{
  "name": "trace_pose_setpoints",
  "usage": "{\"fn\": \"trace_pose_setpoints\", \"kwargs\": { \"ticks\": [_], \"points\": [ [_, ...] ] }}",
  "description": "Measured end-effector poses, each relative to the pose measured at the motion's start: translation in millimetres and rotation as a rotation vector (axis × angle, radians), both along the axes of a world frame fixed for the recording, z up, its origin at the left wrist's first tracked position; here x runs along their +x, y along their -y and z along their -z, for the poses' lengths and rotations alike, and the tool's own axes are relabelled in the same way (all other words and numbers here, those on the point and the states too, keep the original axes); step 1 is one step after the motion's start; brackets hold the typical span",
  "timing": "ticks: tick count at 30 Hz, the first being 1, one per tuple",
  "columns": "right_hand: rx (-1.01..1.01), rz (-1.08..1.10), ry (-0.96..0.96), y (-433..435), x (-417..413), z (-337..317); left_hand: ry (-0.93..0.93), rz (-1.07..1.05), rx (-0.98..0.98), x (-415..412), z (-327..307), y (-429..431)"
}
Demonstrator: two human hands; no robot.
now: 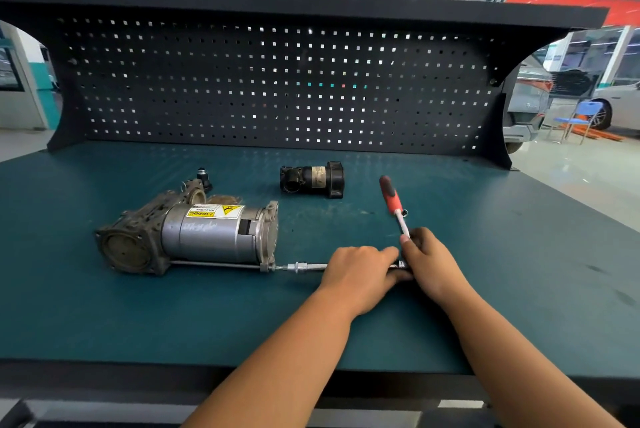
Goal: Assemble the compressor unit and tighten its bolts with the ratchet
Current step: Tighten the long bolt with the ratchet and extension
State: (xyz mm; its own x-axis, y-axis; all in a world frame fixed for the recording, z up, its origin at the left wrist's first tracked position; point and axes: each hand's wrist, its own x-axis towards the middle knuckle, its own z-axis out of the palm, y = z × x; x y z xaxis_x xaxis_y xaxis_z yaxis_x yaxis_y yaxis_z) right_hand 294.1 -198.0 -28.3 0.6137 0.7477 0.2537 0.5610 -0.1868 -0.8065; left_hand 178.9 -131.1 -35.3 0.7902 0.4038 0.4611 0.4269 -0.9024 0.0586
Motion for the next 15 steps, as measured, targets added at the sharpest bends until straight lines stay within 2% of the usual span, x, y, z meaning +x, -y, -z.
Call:
{"fn": "trace_pose_setpoints", "kwargs": {
  "ticks": [3, 7, 12, 15],
  "points": [
    [0.238, -0.105, -0.212, 4, -3, -2, -0.014, 0.022, 0.012, 0, 1, -2],
    [0.381, -0.202, -0.095, 20, 0, -4, -0.051, 0.006, -0.004, 0, 1, -5],
    [0.367, -0.190, -0.165, 22, -4, -3, -0.053, -0.027, -0.029, 2, 1, -5],
    [0.220, -0.067, -0.128, 10, -3, -6, -0.028, 0.018, -0.047, -3, 0, -3]
  ]
}}
